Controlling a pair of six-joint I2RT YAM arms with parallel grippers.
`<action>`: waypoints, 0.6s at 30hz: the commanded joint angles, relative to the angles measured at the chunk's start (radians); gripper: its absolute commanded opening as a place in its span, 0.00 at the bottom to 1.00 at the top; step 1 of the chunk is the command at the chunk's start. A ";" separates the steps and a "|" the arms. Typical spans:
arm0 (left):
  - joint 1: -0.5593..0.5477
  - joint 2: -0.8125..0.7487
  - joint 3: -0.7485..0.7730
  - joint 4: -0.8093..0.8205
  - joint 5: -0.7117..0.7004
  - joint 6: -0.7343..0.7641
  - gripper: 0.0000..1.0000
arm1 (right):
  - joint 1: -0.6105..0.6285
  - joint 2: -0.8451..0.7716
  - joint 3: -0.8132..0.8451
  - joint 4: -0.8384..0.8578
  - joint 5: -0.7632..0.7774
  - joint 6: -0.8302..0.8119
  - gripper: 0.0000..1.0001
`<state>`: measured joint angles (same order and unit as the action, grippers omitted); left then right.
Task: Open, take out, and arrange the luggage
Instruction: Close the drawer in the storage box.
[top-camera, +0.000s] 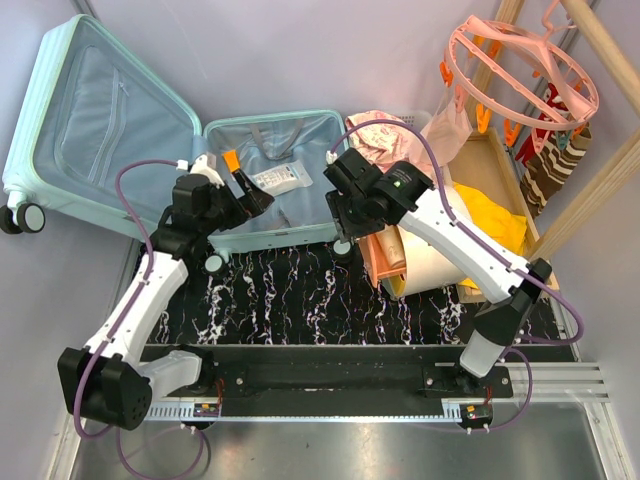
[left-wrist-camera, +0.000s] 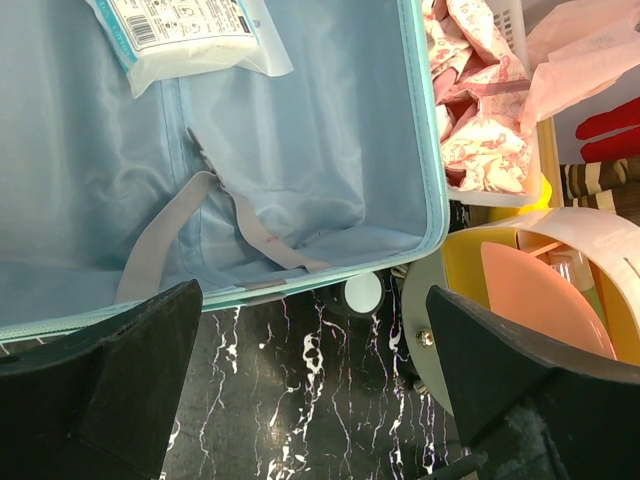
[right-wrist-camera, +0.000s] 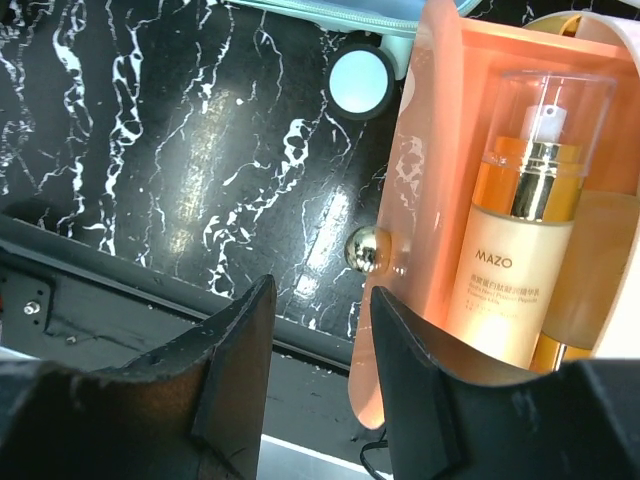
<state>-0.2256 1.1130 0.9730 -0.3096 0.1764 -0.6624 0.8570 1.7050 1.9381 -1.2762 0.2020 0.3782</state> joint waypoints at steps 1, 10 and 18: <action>0.005 0.024 0.026 0.047 0.011 0.024 0.99 | 0.005 0.019 0.045 -0.049 0.088 0.008 0.52; 0.005 0.088 0.072 0.049 0.029 0.030 0.99 | -0.007 0.045 0.074 -0.120 0.172 0.025 0.53; 0.006 0.114 0.081 0.060 0.032 0.029 0.99 | -0.068 0.012 0.029 -0.135 0.191 0.004 0.54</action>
<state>-0.2245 1.2156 1.0061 -0.2974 0.1879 -0.6506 0.8379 1.7515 1.9759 -1.3148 0.3141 0.3977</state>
